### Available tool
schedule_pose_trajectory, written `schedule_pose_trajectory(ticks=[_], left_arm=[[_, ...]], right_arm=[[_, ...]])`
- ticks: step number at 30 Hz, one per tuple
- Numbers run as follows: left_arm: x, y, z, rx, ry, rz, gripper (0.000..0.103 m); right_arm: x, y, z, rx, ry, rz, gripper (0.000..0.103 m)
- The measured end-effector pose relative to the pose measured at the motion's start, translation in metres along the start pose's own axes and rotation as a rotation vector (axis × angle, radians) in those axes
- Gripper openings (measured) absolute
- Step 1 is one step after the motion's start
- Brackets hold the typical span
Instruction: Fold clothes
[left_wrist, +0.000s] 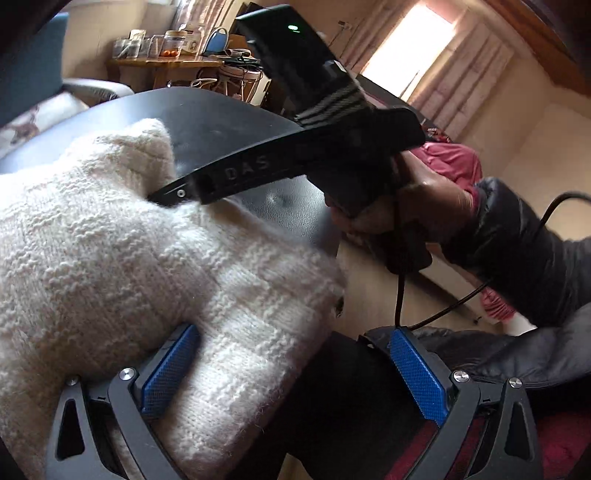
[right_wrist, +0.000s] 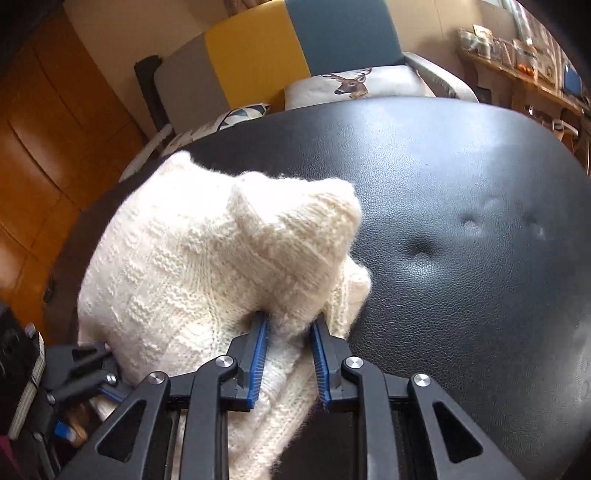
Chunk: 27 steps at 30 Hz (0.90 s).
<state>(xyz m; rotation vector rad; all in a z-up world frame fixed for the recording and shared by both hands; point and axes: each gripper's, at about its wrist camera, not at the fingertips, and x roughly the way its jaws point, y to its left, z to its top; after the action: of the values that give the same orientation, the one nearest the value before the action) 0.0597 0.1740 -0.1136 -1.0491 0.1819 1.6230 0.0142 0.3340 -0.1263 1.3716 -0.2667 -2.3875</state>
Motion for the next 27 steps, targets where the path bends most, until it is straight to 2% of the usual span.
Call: schedule_pose_trajectory(ticks=[4, 6, 8, 11, 13, 15, 18, 20, 23, 27], left_arm=[[-0.01, 0.001, 0.006, -0.061, -0.039, -0.017, 0.102], [-0.03, 0.007, 0.009, -0.129, -0.091, -0.064, 0.102], [-0.058, 0.015, 0.01, -0.179, -0.165, -0.067, 0.102], [-0.104, 0.035, 0.006, -0.24, -0.277, -0.001, 0.102], [-0.125, 0.056, 0.005, -0.296, -0.317, 0.062, 0.103], [-0.138, 0.075, 0.001, -0.356, -0.338, 0.103, 0.103], [-0.151, 0.099, -0.002, -0.423, -0.368, 0.107, 0.103], [-0.157, 0.11, -0.004, -0.464, -0.382, 0.115, 0.103], [-0.155, 0.123, -0.008, -0.515, -0.373, 0.119, 0.103], [-0.146, 0.135, -0.019, -0.576, -0.351, 0.138, 0.103]], right_arm=[[-0.005, 0.004, -0.003, 0.005, -0.011, -0.006, 0.024], [-0.007, 0.009, 0.0, 0.004, -0.015, -0.011, 0.026], [-0.01, 0.012, 0.002, 0.004, -0.021, -0.015, 0.027], [-0.01, 0.017, 0.006, 0.019, -0.032, -0.013, 0.029], [-0.016, 0.019, 0.008, 0.033, -0.045, -0.017, 0.03], [-0.025, 0.026, 0.014, 0.028, -0.07, -0.039, 0.033], [-0.042, 0.042, 0.022, -0.032, -0.122, -0.073, 0.033], [-0.048, 0.055, 0.031, -0.073, -0.143, -0.066, 0.033], [-0.048, 0.081, 0.041, -0.157, -0.135, -0.017, 0.033], [-0.043, 0.107, 0.029, -0.253, -0.049, 0.012, 0.033]])
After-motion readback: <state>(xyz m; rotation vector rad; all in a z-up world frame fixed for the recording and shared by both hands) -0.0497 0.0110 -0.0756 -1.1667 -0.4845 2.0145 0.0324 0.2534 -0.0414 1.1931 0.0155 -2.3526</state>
